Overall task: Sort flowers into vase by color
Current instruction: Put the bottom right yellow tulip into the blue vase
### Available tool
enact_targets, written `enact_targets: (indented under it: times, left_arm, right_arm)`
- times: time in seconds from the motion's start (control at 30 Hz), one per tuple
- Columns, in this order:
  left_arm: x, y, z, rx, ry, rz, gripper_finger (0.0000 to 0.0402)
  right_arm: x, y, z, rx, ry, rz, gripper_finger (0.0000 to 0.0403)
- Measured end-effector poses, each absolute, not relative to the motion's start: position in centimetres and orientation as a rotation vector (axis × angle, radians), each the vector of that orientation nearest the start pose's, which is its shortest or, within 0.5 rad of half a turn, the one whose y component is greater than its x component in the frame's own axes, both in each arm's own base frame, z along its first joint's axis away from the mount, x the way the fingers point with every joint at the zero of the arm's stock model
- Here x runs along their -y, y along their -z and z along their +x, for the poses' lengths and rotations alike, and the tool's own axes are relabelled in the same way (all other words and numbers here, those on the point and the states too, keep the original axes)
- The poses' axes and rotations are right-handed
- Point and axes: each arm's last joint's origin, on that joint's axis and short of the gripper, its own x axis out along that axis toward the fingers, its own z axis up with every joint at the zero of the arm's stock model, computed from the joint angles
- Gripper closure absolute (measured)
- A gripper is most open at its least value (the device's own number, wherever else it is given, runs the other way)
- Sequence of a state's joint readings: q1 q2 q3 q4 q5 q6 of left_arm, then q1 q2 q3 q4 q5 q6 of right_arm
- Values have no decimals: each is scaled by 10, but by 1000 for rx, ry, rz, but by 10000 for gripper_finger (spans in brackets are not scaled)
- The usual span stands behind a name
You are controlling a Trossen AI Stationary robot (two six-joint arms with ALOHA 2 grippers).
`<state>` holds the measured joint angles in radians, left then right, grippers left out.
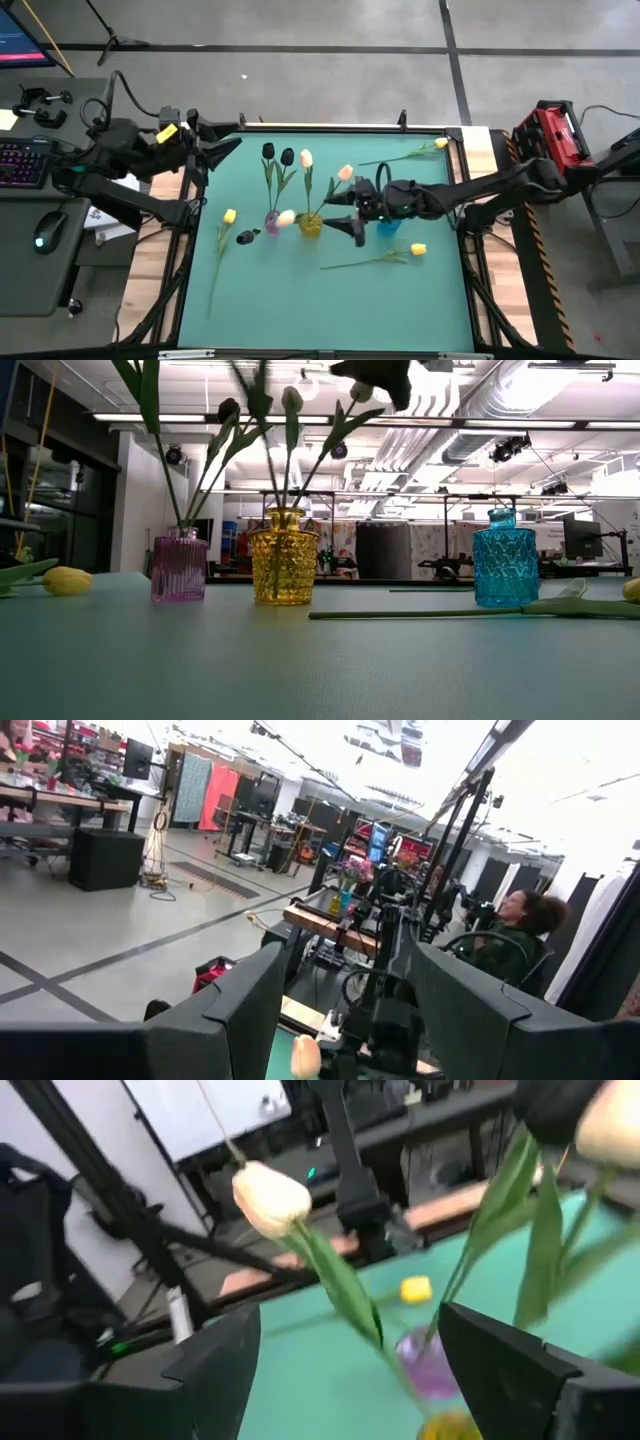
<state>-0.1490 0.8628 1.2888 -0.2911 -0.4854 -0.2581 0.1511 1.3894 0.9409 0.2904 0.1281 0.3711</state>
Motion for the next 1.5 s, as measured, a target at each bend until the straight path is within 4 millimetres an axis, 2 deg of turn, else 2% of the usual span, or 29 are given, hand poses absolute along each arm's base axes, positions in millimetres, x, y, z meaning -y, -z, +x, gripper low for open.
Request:
enact_targets:
  times: [0.23, 0.33, 0.43, 0.53, 0.67, 0.77, 0.87, 1.0, 1.17, 1.33, 1.5]
  left_arm:
    - [7, -473, 139, 172, -318, -298, 195]
    - [7, -473, 139, 174, -323, -299, 195]
    - [7, -473, 139, 176, -339, -300, 195]
    - [7, -473, 139, 180, -340, -301, 195]
    - [7, -473, 139, 180, -340, -302, 195]
    - [7, -473, 139, 180, -340, -302, 195]
    - [7, -473, 138, 182, -339, -302, 195]
    - [6, -474, 136, 187, -339, -304, 195]
    - [6, -474, 134, 192, -338, -307, 195]
    - [5, -475, 131, 200, -337, -310, 195]
    - [5, -476, 128, 209, -336, -312, 195]
  right_arm:
    - [-52, -305, 286, -340, -166, 652, 112]
    - [-66, -300, 280, -462, -217, 788, 112]
    - [-86, -288, 271, -652, -187, 960, 112]
    - [-105, -270, 255, -876, 13, 1164, 112]
    - [-128, -242, 229, -1057, 468, 1361, 112]
    - [-138, -223, 216, -1004, 841, 1452, 112]
    - [-138, -205, 211, -849, 1164, 1517, 112]
    - [-130, -186, 223, -782, 1318, 1526, 112]
    - [-118, -166, 248, -787, 1346, 1569, 112]
    - [-114, -143, 254, -907, 1474, 1552, 112]
    - [-111, -135, 259, -936, 1500, 1554, 111]
